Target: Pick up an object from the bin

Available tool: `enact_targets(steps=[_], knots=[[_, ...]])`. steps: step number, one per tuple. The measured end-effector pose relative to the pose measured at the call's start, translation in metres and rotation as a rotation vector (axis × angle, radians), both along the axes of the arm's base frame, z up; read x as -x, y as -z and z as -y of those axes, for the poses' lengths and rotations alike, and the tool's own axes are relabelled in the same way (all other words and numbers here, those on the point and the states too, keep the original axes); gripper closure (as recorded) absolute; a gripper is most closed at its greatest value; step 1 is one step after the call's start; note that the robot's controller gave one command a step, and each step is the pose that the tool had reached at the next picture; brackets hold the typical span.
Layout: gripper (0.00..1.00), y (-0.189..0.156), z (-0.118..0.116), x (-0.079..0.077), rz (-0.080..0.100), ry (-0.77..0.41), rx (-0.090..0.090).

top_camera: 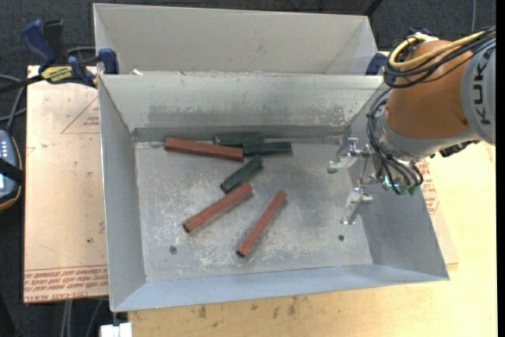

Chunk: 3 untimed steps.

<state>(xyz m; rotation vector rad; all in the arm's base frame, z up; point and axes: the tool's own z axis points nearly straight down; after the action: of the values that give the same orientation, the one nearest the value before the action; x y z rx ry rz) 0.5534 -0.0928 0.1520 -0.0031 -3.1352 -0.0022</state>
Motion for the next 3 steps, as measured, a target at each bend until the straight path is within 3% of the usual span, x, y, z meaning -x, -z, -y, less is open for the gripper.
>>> enact_targets(steps=[1,2,3], knots=[[0.00,-0.004,0.000,-0.002,0.007,-0.002,0.001],[0.00,0.026,-0.024,-0.012,0.013,-0.067,0.003],[0.00,0.050,-0.062,-0.059,0.007,-0.154,0.000]])
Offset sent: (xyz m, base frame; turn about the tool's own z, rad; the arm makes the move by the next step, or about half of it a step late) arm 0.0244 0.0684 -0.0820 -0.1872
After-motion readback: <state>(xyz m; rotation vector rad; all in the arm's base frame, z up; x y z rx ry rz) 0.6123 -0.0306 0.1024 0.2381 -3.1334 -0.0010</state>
